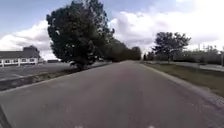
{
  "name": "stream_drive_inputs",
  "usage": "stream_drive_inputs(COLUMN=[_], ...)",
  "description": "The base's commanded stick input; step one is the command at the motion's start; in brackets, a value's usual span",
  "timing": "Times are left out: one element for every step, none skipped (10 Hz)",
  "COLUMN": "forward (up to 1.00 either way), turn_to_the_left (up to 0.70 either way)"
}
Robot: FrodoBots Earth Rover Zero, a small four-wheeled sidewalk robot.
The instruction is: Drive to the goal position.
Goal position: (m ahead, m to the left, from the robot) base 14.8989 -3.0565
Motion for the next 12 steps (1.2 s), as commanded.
stream_drive_inputs(forward=[0.7, 0.7, 0.7, 0.7, 0.7, 0.7, 0.7, 0.7, 0.7, 0.7, 0.7, 0.7], turn_to_the_left=[-0.01, -0.35, -0.35, -0.35, -0.35, -0.35, -0.31, -0.19, -0.07, 0.0, 0.0, 0.0])
